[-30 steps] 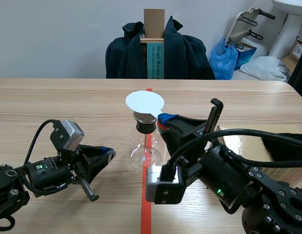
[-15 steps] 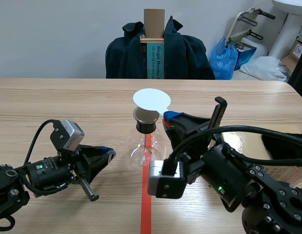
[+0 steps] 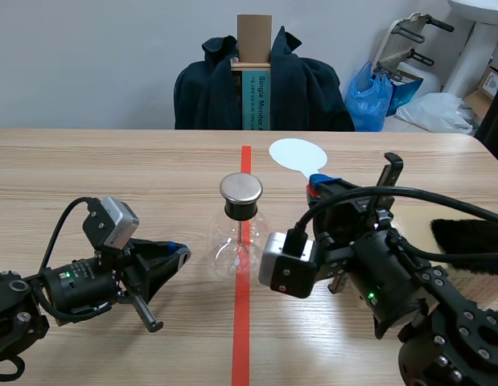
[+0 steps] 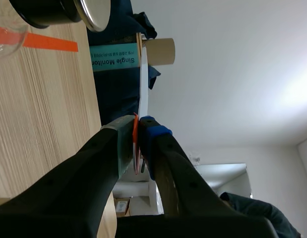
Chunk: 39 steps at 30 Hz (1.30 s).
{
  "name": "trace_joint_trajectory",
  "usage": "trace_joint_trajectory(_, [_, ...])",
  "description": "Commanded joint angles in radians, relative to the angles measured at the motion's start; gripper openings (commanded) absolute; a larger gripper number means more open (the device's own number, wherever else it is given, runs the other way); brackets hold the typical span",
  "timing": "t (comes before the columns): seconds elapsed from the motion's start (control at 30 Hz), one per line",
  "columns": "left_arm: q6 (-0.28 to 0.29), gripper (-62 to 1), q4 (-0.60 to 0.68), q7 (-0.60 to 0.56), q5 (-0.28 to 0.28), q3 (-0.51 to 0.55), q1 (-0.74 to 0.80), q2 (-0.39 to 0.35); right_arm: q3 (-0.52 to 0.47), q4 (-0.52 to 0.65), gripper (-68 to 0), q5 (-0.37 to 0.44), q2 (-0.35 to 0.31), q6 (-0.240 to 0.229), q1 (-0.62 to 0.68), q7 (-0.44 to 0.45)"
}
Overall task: Do the electroscope experiment.
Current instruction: 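Move the plate toward and away from the electroscope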
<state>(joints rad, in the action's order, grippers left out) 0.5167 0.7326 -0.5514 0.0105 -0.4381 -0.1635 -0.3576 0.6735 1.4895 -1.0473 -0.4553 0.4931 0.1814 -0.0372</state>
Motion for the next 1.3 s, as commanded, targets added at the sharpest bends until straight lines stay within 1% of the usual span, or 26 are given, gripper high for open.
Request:
trace_joint_trajectory(0.0, [0.002, -57.7, 0.018, -0.016, 0.007, 0.009, -0.008, -0.003, -0.012, 0.006, -66.7, -0.001, -0.007, 0.014, -0.01, -0.016])
trace_joint_trajectory(0.17, [0.002, -57.7, 0.018, -0.016, 0.007, 0.009, -0.008, -0.003, -0.012, 0.006, -66.7, -0.001, -0.014, 0.014, -0.01, -0.039])
trace_joint_trajectory(0.33, [0.002, -57.7, 0.018, -0.016, 0.007, 0.009, -0.008, -0.003, -0.012, 0.005, -66.7, -0.001, -0.029, 0.014, -0.01, 0.018])
trace_joint_trajectory(0.5, [0.002, -57.7, 0.018, -0.016, 0.007, 0.009, -0.008, -0.003, -0.012, 0.005, -66.7, -0.002, -0.029, 0.014, -0.006, 0.094])
trace_joint_trajectory(0.63, [0.002, -57.7, 0.018, -0.016, 0.007, 0.009, -0.008, -0.003, -0.012, 0.005, -66.7, -0.024, -0.029, 0.014, 0.006, 0.171])
trace_joint_trajectory(0.77, [0.002, -57.7, 0.018, -0.016, 0.007, 0.009, -0.008, -0.003, -0.012, 0.005, -66.7, -0.024, -0.029, 0.014, 0.014, 0.249])
trace_joint_trajectory(0.9, [0.002, -57.7, 0.018, -0.016, 0.007, 0.009, -0.008, -0.003, -0.011, 0.005, -66.7, -0.024, -0.029, 0.014, 0.022, 0.299])
trace_joint_trajectory(1.0, [0.002, -57.7, 0.018, -0.016, 0.007, 0.009, -0.008, -0.003, -0.011, 0.005, -66.7, -0.024, -0.029, 0.014, 0.024, 0.316])
trace_joint_trajectory(1.27, [0.002, -57.7, 0.018, -0.016, 0.007, 0.009, -0.008, -0.003, -0.011, 0.005, -66.7, -0.024, -0.029, 0.014, 0.024, 0.321])
